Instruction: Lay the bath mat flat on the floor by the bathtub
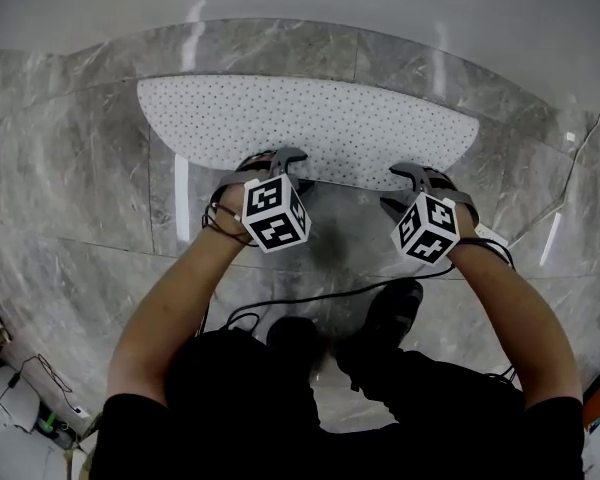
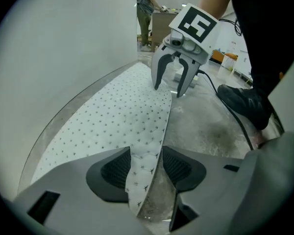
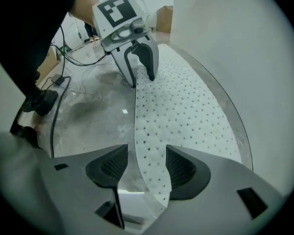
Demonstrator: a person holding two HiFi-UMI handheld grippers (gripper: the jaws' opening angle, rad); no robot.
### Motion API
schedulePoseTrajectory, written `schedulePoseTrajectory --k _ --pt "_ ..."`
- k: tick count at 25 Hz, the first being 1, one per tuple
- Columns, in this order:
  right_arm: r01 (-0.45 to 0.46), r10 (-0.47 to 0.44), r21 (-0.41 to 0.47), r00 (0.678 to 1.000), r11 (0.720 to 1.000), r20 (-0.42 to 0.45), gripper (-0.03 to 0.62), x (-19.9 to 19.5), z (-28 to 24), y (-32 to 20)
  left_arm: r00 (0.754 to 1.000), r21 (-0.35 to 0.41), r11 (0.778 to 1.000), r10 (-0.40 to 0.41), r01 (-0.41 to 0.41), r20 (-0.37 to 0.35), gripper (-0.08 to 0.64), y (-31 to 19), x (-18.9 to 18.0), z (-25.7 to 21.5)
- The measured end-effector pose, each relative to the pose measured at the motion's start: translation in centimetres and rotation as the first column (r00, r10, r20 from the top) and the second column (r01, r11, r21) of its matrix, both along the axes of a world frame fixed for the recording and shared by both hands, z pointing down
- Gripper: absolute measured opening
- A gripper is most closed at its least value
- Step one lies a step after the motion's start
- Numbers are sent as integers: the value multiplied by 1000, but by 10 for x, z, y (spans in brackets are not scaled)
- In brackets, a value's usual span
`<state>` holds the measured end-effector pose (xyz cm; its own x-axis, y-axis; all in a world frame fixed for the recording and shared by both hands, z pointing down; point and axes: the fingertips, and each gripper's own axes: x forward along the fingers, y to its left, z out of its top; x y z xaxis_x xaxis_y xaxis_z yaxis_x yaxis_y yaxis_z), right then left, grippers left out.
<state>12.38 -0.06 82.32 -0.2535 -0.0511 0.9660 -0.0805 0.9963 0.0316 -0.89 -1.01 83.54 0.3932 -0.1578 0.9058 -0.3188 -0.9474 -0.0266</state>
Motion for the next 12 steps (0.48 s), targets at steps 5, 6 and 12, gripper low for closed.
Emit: schedulePoseTrajectory --k 5,6,12 --pt "-24 24 2 999 1000 -32 231 -8 7 -7 999 -10 1000 -19 18 -30 212 -2 -1 -1" --pt "-14 14 17 999 1000 -30 162 -7 7 -8 1000 -6 1000 -16 16 -22 212 -2 -1 -1" --pt "-12 12 -25 1000 1000 -7 44 -7 -3 -18 998 40 999 33 -35 48 217 -1 3 -1"
